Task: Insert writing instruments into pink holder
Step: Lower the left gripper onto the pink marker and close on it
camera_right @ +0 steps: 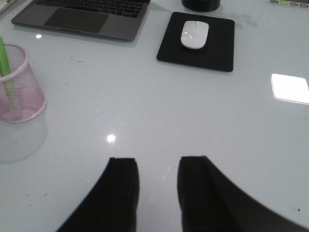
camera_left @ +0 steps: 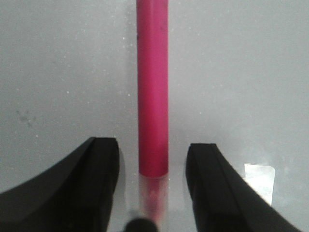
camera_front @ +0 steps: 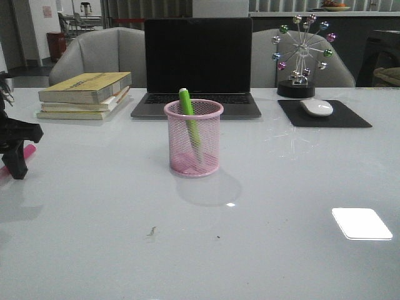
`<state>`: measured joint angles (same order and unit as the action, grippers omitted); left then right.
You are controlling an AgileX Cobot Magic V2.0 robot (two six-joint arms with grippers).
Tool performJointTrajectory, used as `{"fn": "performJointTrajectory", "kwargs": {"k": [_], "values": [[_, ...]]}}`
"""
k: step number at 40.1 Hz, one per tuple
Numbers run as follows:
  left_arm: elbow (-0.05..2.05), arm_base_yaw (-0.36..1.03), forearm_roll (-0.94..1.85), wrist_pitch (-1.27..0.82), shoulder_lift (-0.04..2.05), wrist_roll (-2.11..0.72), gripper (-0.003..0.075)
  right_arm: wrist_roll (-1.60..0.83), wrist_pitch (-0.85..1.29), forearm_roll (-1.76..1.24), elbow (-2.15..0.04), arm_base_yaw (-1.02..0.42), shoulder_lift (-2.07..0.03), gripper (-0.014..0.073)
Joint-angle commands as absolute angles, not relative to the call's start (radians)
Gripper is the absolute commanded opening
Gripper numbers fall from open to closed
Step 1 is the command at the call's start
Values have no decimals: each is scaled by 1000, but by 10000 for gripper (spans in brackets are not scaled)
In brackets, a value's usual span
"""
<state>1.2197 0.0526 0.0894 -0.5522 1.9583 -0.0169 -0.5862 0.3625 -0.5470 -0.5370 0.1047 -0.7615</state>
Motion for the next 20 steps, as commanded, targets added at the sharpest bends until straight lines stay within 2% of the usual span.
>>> {"fn": "performJointTrajectory", "kwargs": {"k": [1,5,11,20], "values": [[1237,58,96,-564,1951,-12,400,-593,308,-567,-564,102,-755,337],[1237,58,96,-598,1967,-12,330,-593,308,-567,-564,102,-755,337],[1237,58,94,-615,1971,-12,97,-593,309,-567,-564,102,-755,337],[1239,58,97,-570,1971,-12,99,-593,309,-567,-564,102,-755,337]]}}
